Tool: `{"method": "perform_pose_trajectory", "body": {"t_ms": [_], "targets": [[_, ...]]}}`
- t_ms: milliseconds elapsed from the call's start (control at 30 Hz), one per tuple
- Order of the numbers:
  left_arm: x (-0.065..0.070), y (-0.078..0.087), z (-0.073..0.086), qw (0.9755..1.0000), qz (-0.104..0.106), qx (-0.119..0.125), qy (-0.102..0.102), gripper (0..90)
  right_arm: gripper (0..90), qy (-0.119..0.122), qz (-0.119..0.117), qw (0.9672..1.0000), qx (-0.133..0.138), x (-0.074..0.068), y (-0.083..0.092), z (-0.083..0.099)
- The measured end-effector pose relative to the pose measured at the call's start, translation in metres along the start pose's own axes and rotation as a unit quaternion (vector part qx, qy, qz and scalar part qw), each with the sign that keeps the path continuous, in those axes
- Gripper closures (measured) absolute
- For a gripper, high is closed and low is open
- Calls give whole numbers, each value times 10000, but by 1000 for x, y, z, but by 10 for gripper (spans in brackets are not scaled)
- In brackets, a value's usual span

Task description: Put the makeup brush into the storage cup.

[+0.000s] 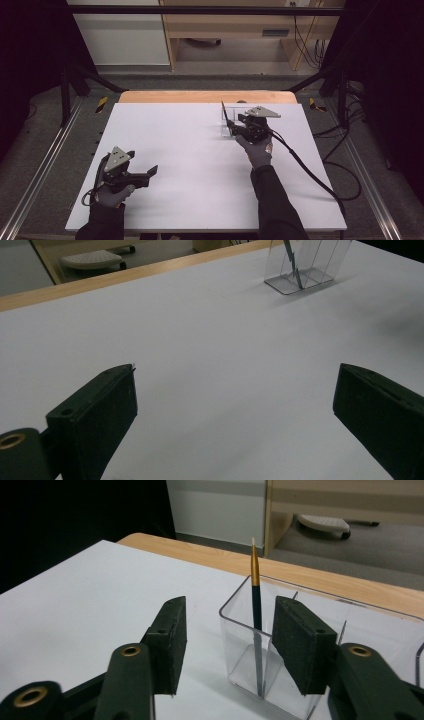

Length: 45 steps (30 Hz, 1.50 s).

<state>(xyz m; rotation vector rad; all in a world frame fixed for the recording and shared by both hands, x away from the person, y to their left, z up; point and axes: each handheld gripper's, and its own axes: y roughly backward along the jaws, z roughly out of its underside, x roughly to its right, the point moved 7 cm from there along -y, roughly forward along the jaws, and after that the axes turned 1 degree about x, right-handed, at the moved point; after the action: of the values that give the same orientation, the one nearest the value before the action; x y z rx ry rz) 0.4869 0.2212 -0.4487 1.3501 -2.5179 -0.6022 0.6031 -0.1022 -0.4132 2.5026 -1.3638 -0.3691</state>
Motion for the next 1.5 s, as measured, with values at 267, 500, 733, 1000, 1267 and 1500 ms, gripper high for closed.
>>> {"method": "perform_pose_trajectory", "body": {"t_ms": [267,500,733,1000,1267,1500], "targets": [[1,-1,1,10000,-13,-24,-7,32,321,95,-172,9998,97,-6,28,4],[1,-2,2,10000,-24,-37,9,32,264,208,-324,9990,208,-7,53,11],[3,-4,4,10000,-26,-69,10,30,227,277,-389,9983,345,-3,79,22],[3,-5,5,10000,-31,-91,11,28,206,247,-414,9983,341,1,96,35],[2,-5,5,10000,-41,-73,33,27,168,406,-465,9979,198,5,106,49],[1,-5,6,10000,-57,-63,43,26,138,349,-364,9986,184,14,120,60]]}}
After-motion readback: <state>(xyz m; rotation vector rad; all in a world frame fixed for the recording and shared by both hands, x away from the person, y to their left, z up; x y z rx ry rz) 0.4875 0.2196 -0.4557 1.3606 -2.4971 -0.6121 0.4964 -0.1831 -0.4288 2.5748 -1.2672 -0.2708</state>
